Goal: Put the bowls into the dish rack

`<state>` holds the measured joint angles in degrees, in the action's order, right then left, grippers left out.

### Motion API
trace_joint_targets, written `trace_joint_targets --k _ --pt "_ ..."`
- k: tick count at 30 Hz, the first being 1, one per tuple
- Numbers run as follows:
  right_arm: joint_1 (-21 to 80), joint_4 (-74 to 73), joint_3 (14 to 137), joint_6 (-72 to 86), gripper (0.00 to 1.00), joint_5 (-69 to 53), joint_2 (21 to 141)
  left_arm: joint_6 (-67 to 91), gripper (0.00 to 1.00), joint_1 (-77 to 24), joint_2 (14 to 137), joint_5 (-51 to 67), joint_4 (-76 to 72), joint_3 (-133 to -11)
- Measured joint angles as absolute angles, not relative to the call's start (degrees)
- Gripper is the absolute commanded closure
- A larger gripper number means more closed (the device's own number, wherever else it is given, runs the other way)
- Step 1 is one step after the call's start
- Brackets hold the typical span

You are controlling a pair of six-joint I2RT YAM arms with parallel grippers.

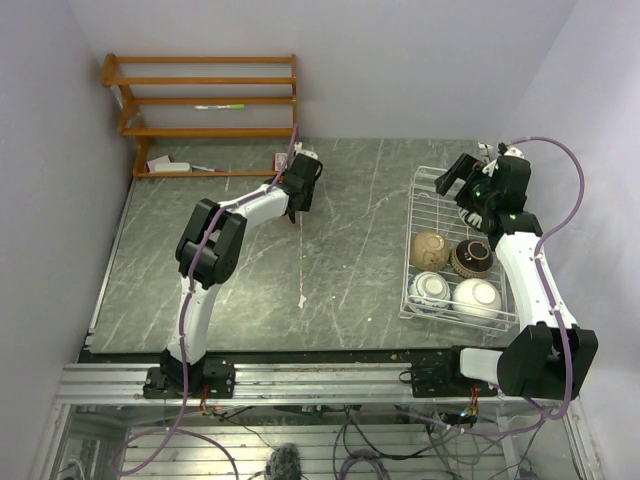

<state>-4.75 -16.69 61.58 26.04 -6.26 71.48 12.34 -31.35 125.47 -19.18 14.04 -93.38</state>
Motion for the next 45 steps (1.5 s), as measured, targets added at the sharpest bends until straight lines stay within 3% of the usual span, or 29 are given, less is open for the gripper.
trace_joint_targets --k 1,2,4,12,18,23,31,37,45 --pt "-4.75 -16.69 61.58 26.04 0.00 -6.26 71.48 12.23 0.65 -31.35 125.56 -19.70 14.17 -93.38" --pt "-4.75 -16.69 61.58 26.04 0.00 -6.26 71.48 12.25 0.81 -31.35 125.60 -20.10 14.26 -93.36" --pt "-4.75 -16.67 61.58 26.06 0.00 -6.24 71.48 12.05 0.92 -31.35 125.60 -20.93 14.44 -93.36" --pt "-4.75 -17.26 61.54 26.06 0.00 -6.26 71.48 11.07 0.93 -31.35 123.90 -21.58 12.75 -91.42" --pt "-4.34 -17.54 61.17 25.80 0.00 -8.84 70.39 16.97 0.93 -31.22 117.10 -10.09 10.20 -84.64" --pt "-2.35 -17.34 59.81 24.53 0.00 -12.82 68.01 29.39 0.93 -31.16 110.34 4.93 2.63 -80.38" --pt "3.68 -17.41 58.76 22.98 0.00 -15.14 64.23 59.09 0.93 -30.92 106.74 21.45 -24.58 -74.52" --pt "10.48 -18.50 60.14 21.43 0.00 -13.26 63.24 78.89 0.93 -32.77 111.92 24.49 -40.60 -73.84" --pt "16.67 -22.48 65.69 16.93 0.00 -7.68 63.94 90.83 0.93 -39.70 118.72 24.71 -44.16 -82.41"
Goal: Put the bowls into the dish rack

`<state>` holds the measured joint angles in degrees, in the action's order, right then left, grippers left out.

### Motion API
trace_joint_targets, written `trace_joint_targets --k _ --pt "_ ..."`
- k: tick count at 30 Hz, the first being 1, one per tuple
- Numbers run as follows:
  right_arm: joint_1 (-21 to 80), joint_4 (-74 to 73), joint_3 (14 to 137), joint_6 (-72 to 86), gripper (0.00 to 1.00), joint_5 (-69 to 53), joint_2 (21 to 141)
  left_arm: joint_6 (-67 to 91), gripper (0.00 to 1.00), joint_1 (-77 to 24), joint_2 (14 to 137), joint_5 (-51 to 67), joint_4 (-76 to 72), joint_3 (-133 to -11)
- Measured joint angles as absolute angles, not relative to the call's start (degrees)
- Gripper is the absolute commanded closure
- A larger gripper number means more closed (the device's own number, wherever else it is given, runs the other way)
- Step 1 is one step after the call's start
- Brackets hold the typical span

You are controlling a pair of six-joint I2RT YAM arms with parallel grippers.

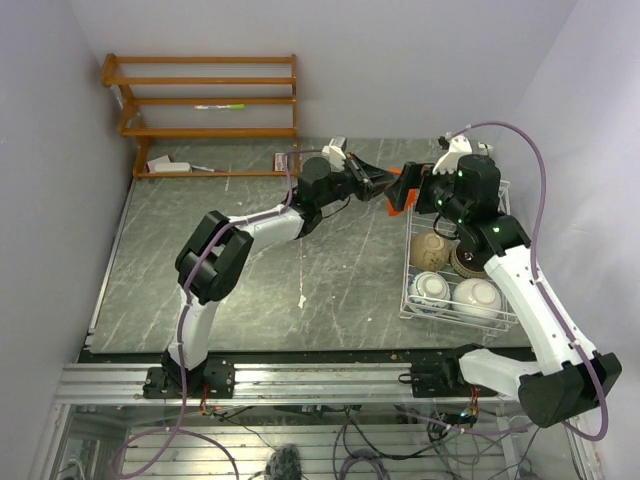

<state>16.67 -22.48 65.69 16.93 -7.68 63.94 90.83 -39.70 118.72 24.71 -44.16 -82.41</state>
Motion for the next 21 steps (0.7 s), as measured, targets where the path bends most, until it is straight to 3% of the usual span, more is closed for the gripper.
trace_joint_targets --k 21 --pt "26.15 -34.04 69.97 13.47 0.00 15.64 66.48 96.05 0.93 -41.50 120.33 24.60 -44.29 -87.83"
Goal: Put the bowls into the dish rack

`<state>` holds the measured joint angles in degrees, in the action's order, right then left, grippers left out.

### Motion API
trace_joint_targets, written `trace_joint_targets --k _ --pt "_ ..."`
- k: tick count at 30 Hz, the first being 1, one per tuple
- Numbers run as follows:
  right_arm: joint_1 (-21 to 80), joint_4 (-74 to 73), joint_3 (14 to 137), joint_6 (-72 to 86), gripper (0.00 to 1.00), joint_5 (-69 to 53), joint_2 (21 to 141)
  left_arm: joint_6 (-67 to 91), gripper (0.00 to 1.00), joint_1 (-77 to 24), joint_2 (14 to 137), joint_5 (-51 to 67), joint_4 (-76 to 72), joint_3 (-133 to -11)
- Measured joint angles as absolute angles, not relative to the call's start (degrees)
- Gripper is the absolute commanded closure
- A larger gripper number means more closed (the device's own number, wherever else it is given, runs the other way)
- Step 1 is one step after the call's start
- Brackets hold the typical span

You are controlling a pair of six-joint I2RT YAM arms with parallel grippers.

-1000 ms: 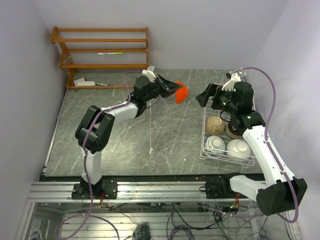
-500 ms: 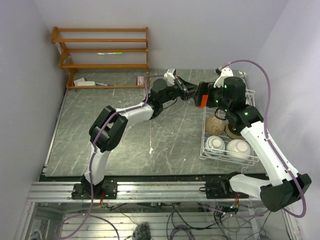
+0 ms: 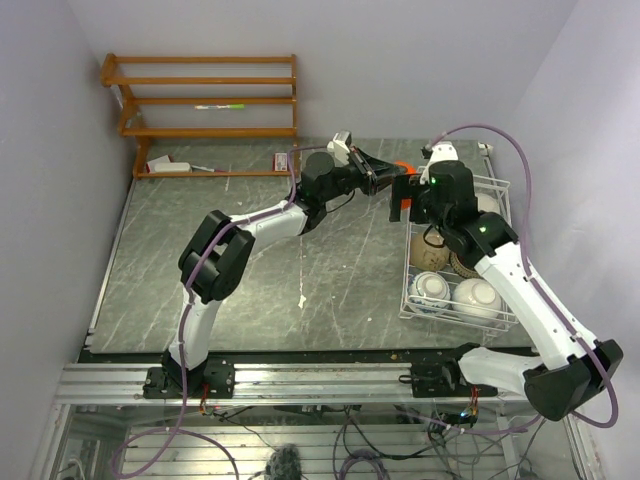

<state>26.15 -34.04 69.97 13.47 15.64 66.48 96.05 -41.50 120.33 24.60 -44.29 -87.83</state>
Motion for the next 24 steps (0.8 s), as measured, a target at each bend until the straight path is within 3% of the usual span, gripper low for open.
trace_joint_targets --k 11,24 --pt "27.64 -29.17 68.75 11.53 0.00 22.68 66.52 96.86 0.93 -42.11 120.33 24.45 -44.10 -87.83" --pt "27.73 -21.80 66.24 8.88 0.01 21.43 67.77 98.04 0.93 -42.11 120.31 24.67 -44.36 -87.39"
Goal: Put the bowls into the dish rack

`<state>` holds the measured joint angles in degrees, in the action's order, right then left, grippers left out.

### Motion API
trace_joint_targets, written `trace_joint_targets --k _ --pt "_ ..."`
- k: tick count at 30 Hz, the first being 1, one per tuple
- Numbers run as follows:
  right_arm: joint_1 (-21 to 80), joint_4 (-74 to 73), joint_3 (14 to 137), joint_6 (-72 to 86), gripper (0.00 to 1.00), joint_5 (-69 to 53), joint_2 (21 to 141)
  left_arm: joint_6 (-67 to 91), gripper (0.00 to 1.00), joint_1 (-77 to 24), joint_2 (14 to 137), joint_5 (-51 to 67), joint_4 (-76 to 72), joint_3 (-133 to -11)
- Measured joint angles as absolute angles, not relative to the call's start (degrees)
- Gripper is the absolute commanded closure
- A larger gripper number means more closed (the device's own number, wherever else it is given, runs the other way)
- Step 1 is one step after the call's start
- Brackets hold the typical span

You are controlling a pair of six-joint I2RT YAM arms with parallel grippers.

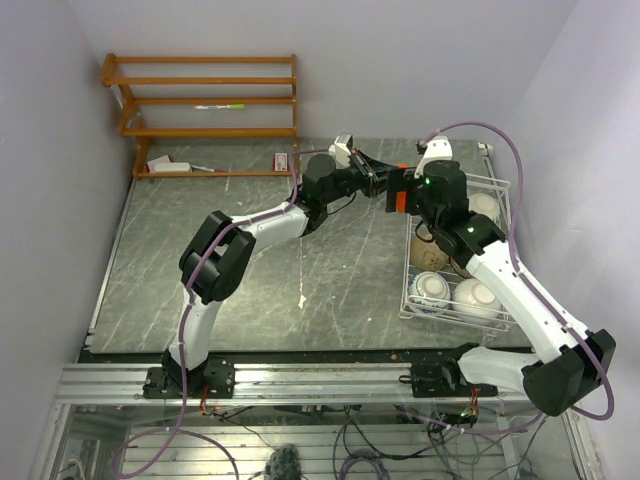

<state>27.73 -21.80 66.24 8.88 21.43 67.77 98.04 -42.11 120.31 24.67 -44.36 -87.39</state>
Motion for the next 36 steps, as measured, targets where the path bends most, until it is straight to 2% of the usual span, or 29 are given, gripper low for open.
trace_joint_targets --k 10,17,19,20,23,26,28,33,34,36 --pt "27.73 -19.18 64.36 8.78 0.05 22.79 69.87 99.00 0.93 -42.04 119.98 24.86 -45.08 -86.39" --pt "27.94 -15.66 62.22 8.29 0.21 23.59 69.84 99.18 0.93 -42.11 118.85 24.97 -45.34 -85.52" --pt "28.16 -14.81 61.69 7.77 0.29 23.44 69.82 99.33 0.93 -42.11 118.61 24.82 -45.56 -84.88" --pt "28.34 -14.41 61.32 7.46 0.37 23.31 69.82 99.53 0.93 -42.09 118.54 24.80 -45.71 -84.49" --pt "28.71 -14.00 60.47 6.04 0.74 22.79 69.82 99.74 0.93 -42.11 118.45 24.40 -45.76 -83.46" --pt "28.97 -13.98 59.86 4.62 0.93 22.83 69.82 100.03 0.93 -42.11 118.45 24.34 -45.45 -82.65" --pt "28.99 -13.91 59.81 4.21 1.00 22.94 69.73 100.33 0.93 -42.13 118.45 24.32 -45.47 -82.63" --pt "29.04 -13.89 59.81 3.92 1.00 23.14 68.77 100.75 0.92 -42.22 118.13 24.32 -46.00 -82.63" --pt "29.08 -14.00 59.81 3.90 1.00 23.18 68.58 100.77 0.88 -42.22 118.10 24.34 -46.09 -82.63" --pt "29.12 -14.28 59.81 3.92 1.00 23.38 68.31 100.79 0.72 -42.22 118.08 24.34 -46.30 -82.63"
